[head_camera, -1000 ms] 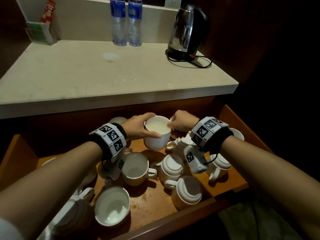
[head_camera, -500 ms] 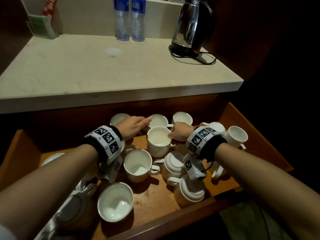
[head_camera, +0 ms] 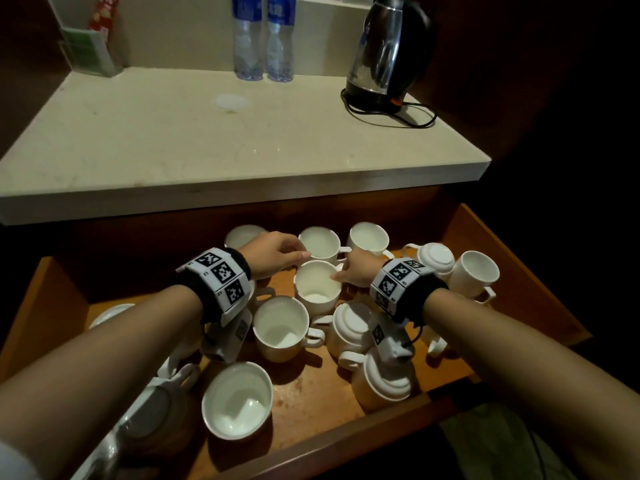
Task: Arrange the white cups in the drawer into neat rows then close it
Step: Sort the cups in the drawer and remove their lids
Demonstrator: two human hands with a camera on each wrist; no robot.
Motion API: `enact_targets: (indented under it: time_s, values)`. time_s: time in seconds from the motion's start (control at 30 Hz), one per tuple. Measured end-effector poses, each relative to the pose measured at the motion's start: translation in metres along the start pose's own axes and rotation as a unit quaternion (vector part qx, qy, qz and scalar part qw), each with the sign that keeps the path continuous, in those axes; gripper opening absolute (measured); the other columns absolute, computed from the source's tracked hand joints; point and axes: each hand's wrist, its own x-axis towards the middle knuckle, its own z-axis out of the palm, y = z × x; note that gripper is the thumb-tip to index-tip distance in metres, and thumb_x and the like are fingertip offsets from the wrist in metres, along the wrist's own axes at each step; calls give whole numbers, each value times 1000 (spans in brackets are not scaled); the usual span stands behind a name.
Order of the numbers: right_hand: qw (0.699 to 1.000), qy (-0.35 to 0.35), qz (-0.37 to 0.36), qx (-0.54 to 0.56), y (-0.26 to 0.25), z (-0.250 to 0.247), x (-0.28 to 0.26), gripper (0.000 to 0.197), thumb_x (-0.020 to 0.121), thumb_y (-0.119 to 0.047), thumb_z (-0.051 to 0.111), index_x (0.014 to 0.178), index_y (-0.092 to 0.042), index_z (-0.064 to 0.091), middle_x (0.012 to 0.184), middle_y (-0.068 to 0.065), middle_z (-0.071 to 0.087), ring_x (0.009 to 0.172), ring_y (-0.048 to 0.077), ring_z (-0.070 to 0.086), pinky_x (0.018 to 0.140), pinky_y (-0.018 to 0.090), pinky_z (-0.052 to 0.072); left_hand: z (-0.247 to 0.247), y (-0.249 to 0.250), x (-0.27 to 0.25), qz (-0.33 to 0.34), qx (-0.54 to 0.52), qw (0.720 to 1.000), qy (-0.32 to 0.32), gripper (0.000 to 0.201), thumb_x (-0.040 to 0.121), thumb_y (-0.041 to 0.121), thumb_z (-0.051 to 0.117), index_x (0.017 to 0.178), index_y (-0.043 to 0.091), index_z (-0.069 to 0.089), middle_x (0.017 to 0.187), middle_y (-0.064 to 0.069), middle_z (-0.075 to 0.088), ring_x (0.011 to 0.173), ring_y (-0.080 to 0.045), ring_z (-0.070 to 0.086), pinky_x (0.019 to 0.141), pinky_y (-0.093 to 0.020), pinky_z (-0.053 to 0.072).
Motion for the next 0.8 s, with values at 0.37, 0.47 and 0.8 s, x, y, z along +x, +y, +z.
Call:
enact_targets:
  time_s: [0.37, 0.47, 0.8]
  values:
    - [987, -131, 11, -93, 15, 7, -29, 56, 68, -70, 65, 79, -15, 57, 72, -5, 60, 78, 17, 59, 72, 30, 48, 8, 16, 8, 23, 44, 999, -16, 31, 91, 31, 57, 114, 12, 63, 111, -7, 67, 94, -13, 61, 82, -25, 48]
    - [988, -137, 8, -69, 13, 11, -37, 48, 73, -59, 69, 78, -17, 45, 70, -8, 49, 75, 16, 52, 76, 32, 45, 13, 23, 11, 27, 37, 999, -25, 31, 89, 31, 60, 114, 13, 63, 111, -7, 67, 96, -15, 63, 90, -33, 51]
    - [978, -139, 19, 157, 54, -16, -35, 54, 62, -44, 83, 101, -9, 69, 96, 7, 68, 91, 20, 64, 80, 30, 52, 20, 41, 11, 31, 4, 996, -85, 50, 78, 37, 71, 121, 17, 57, 117, -3, 66, 107, -11, 59, 97, -25, 45]
